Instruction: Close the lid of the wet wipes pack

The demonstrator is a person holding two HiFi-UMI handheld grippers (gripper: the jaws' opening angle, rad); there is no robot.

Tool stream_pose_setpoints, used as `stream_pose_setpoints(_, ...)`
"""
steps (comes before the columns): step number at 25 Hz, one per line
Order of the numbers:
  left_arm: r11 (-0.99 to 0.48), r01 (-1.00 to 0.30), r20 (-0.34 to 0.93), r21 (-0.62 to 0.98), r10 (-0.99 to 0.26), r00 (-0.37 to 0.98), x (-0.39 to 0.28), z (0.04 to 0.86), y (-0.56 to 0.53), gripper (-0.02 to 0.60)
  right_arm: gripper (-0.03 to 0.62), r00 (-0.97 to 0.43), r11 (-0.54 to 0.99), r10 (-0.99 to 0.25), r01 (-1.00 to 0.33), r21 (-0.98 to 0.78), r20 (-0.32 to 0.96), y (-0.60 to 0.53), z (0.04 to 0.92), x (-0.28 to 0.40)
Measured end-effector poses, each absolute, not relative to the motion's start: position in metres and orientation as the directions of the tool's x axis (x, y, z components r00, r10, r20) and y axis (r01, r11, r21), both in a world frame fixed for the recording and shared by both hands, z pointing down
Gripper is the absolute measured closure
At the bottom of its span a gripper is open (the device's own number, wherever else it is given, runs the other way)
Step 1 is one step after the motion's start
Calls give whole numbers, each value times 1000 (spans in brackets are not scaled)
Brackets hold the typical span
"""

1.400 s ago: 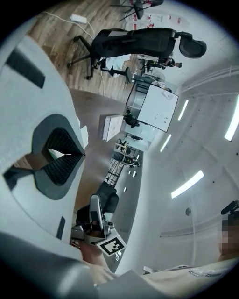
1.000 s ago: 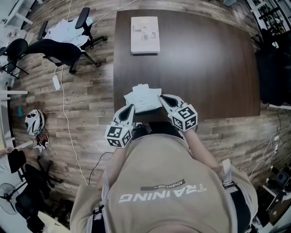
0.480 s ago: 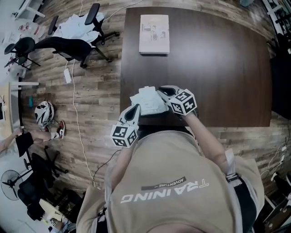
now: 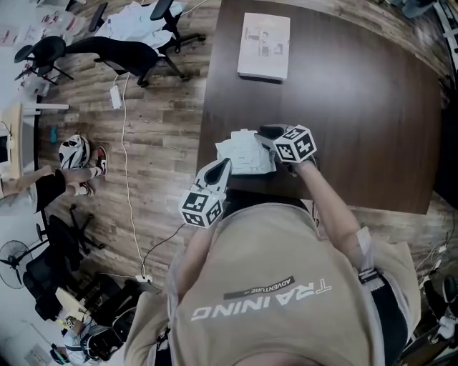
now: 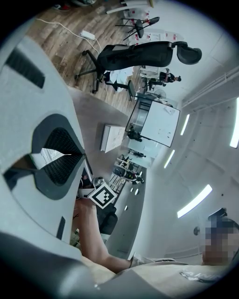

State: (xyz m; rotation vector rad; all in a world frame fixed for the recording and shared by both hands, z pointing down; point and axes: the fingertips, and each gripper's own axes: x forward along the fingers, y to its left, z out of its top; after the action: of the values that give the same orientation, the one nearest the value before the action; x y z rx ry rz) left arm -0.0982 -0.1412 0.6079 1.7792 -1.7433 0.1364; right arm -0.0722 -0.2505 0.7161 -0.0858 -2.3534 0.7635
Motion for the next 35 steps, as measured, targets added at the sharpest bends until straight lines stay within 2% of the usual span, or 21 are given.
stream_pose_setpoints(6, 127, -921, 504, 367, -860, 82, -97, 618, -135, 572, 494, -744, 823, 322, -87, -562, 586, -248, 733, -82)
stream_pose_setpoints(15, 97, -920, 481, 380, -870, 107, -97, 611, -146, 572, 496, -675, 794, 419, -51, -605, 607, -237, 733, -85)
stream_pose_setpoints(20, 80, -913, 479, 401, -867, 134, -102, 613, -144, 572, 496, -604, 823, 399, -95, -560, 690, -234, 741, -87)
stream_pose_setpoints(22, 69, -909, 473, 410, -869, 147, -106, 612, -145, 572, 496, -613, 832, 377, -106, -545, 695, -236, 737, -87)
stream_pose_setpoints(26, 32, -909, 466, 415, -866, 182, -113, 611, -145, 572, 537, -645, 843, 334, -123, -524, 688, -240, 721, -90)
stream_pose_setpoints(35, -28, -896, 431, 443, -870, 240, -123, 612, -142, 572, 551, -652, 868, 267, -158, -472, 709, -231, 708, -85)
